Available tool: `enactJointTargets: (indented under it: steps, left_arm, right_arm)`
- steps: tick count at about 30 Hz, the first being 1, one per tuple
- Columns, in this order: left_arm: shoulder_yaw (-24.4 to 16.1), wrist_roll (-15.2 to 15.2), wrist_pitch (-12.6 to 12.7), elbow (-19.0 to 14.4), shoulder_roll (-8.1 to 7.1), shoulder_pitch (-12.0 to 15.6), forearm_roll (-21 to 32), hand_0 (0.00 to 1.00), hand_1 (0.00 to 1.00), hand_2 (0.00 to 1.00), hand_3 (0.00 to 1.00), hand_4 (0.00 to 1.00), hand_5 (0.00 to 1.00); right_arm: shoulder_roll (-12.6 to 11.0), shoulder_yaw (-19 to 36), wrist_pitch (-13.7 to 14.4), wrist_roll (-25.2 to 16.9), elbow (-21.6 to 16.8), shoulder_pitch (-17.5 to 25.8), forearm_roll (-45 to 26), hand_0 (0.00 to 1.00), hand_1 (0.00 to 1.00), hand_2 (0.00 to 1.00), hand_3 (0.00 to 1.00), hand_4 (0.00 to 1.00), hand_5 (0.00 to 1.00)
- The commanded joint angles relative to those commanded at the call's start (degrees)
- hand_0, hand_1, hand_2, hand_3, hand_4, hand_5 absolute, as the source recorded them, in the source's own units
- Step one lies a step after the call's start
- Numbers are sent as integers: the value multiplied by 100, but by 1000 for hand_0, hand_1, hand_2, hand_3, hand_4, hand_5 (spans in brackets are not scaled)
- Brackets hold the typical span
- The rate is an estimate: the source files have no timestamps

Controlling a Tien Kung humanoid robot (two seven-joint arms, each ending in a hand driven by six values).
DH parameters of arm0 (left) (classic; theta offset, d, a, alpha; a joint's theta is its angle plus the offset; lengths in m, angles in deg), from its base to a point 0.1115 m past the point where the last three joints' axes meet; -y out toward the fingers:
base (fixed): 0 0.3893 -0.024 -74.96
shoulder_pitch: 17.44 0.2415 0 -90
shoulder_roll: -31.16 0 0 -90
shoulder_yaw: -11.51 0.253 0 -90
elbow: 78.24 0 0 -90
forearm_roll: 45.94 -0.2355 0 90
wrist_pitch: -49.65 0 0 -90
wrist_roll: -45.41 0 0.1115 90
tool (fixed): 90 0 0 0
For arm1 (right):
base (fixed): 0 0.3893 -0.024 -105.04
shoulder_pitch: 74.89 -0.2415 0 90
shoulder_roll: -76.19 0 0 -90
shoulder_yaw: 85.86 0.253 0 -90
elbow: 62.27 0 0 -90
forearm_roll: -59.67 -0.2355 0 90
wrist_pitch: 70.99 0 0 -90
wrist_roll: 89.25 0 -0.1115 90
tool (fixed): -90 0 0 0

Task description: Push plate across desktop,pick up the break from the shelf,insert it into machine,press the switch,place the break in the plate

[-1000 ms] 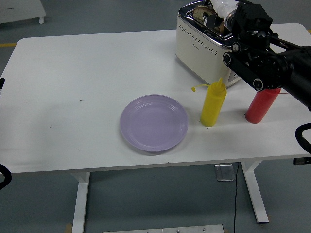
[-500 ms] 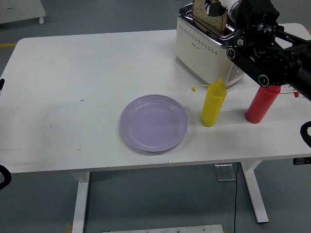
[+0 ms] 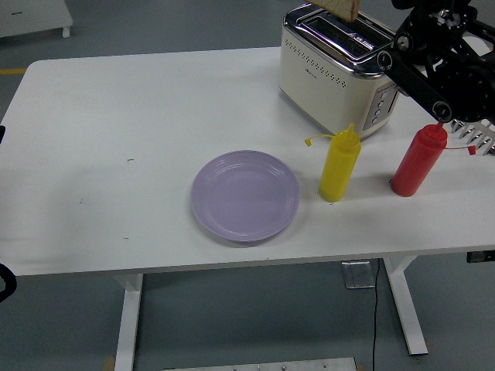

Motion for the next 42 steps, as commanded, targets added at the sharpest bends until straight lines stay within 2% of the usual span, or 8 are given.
enactJointTargets:
  steps: [5,11,16,21,23,27,35,42]
  left_arm:
    - [2,0,1,-1,-3,3,0,825,869,930,799,633,998]
    - [0,1,4,-7,-10,15,0,825,869,929,799,633,998]
    - [-10,-2,5,-9,-14,26,4,825,869,929,799,633,998]
    - [-27,-4,8,-6,-13,34,7,825,869,929,800,634,998]
    - [-35,-4,11,-5,-15,37,6,825,869,929,800,633,998]
    - [-49,-1,12,0,-17,38,2,825,869,929,800,633,998]
    - [-67,-3,12,6,-14,42,1,825,870,927,800,634,998]
    - [-99,-5,12,10,-7,58,-1,825,869,927,800,633,998]
  right_arm:
    - [-141,109,19,8,-396,-15,24,239,335,432,524,410,120]
    - [-409,167,-87,24,-1170,-44,-476,239,334,431,525,391,127]
    - [-573,66,-279,22,-1861,-92,-1067,239,334,431,525,391,127]
    - [-701,-156,-618,-19,-2490,-141,-1680,238,334,431,524,377,122]
    - [-739,-302,-757,-18,-2755,-153,-1952,238,335,431,524,373,123]
    - [-750,-699,-837,61,-3219,-177,-2450,238,335,431,524,373,123]
    - [-648,-1510,-924,128,-3637,-155,-3090,243,336,431,524,368,121]
    - [-466,-2287,-910,122,-3634,-35,-3253,244,336,431,525,365,121]
